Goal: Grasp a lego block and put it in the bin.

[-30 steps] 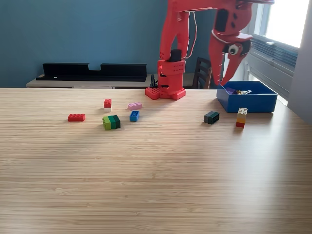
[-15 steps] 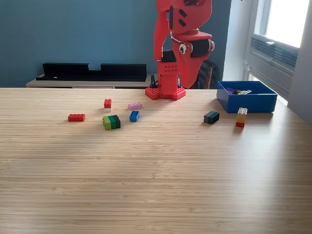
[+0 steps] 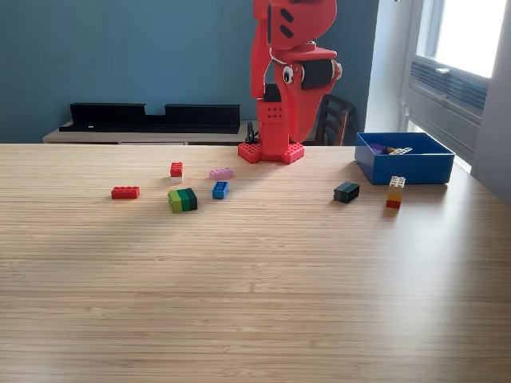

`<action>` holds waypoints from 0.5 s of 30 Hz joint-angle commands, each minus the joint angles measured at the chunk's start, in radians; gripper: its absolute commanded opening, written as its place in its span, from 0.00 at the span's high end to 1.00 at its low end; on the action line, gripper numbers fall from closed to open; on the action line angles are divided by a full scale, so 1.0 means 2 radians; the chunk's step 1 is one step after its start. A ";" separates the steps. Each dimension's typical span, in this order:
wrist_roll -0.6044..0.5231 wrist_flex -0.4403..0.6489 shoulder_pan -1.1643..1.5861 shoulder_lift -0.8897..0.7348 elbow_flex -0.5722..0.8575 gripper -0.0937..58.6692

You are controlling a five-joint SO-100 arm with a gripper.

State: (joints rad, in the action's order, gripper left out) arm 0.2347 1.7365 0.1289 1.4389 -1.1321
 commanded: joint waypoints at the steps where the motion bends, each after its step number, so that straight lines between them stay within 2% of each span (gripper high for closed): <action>1: -0.007 0.016 -0.011 0.048 0.041 0.96; 8: -0.015 0.006 -0.029 0.044 0.070 0.96; 15: -0.025 0.005 0.007 0.044 0.067 0.96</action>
State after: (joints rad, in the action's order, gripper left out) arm 0.2071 1.7365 0.1074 1.4389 -1.0492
